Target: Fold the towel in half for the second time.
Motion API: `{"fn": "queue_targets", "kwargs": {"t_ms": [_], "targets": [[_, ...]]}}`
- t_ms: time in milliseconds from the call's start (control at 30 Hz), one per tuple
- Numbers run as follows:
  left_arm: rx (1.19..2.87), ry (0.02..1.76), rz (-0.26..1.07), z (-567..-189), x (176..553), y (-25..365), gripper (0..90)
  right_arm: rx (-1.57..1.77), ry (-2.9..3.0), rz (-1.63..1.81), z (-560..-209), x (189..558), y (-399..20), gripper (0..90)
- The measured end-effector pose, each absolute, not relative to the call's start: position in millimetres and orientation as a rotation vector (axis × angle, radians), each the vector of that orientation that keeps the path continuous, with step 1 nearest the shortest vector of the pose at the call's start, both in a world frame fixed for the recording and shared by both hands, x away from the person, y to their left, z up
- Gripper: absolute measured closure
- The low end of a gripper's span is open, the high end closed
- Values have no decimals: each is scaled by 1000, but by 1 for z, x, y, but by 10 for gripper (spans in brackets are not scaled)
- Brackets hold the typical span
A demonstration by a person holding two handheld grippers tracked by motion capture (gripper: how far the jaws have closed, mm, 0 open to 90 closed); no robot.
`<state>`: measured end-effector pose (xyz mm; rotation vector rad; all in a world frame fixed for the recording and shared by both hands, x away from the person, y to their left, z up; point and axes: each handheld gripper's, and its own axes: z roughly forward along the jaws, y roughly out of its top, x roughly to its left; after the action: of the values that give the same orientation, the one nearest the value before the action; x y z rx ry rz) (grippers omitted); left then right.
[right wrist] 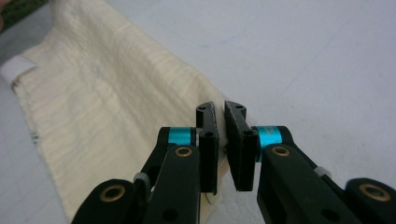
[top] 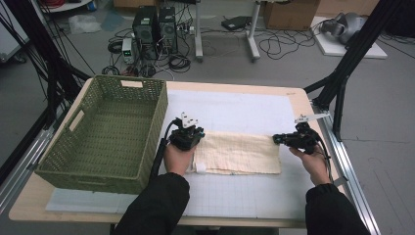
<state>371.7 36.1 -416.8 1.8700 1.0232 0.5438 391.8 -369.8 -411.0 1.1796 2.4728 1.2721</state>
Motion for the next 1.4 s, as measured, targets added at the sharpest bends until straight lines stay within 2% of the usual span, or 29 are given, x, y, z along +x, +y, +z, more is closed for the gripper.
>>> {"fn": "queue_targets", "kwargs": {"t_ms": [333, 733, 800, 933, 1033, 1133, 1200, 1233, 1267, 1400], "targets": [[1861, 908, 563, -419, 330, 46, 847, 1046, 2462, 1384, -409, 351, -375, 831], [1980, 893, 458, -441, 294, 50, 832, 973, 2579, 1331, -426, 317, -369, 819], [1989, 899, 426, -441, 291, 51, 791, 978, 2610, 1297, -431, 314, -369, 788], [1947, 890, 394, -429, 286, 55, 645, 1004, 2573, 1340, -425, 309, -373, 639], [1914, 862, 399, -413, 285, 55, 603, 999, 2503, 1431, -409, 304, -376, 605], [1911, 859, 398, -408, 290, 50, 635, 959, 2487, 1458, -401, 306, -368, 646], [1965, 876, 380, -414, 296, 46, 731, 952, 2507, 1429, -404, 309, -358, 718], [2014, 895, 366, -420, 300, 42, 813, 940, 2537, 1416, -407, 312, -353, 764], [2033, 906, 356, -424, 301, 41, 847, 939, 2574, 1400, -413, 313, -347, 788], [2086, 953, 310, -441, 302, 42, 841, 922, 2670, 1284, -427, 312, -339, 817]]}}
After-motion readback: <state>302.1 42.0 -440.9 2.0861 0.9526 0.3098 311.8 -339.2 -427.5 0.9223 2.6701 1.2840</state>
